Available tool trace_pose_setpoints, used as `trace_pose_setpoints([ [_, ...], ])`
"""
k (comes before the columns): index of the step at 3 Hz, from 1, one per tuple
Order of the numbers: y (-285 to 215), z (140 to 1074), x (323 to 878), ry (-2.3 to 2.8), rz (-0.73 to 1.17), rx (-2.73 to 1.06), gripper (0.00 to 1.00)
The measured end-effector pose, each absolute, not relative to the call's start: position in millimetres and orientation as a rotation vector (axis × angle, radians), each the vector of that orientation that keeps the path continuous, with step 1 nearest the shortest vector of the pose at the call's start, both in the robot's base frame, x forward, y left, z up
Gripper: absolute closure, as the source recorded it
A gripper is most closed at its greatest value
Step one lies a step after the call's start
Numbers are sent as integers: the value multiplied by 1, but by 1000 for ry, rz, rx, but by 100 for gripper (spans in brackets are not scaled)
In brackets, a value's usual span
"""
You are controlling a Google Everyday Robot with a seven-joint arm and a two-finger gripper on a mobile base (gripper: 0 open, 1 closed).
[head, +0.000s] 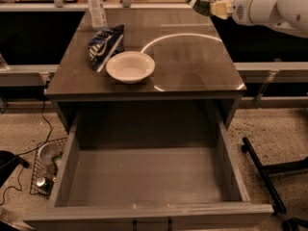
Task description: Place green jalapeno chip bag into top drawer
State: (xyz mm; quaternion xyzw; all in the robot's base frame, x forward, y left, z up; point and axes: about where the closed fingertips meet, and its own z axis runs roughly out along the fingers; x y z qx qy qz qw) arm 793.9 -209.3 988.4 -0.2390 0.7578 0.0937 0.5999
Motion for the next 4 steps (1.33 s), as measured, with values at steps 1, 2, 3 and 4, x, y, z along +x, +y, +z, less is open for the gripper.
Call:
trace_pose_setpoints([
  [1, -217, 997, 731, 1735, 186, -612, 100],
  [2, -213, 994, 672, 1740, 186, -676, 100],
  [3, -208, 992, 620, 1763, 187, -762, 100],
  [4, -198, 996, 570, 1757, 224, -854, 100],
])
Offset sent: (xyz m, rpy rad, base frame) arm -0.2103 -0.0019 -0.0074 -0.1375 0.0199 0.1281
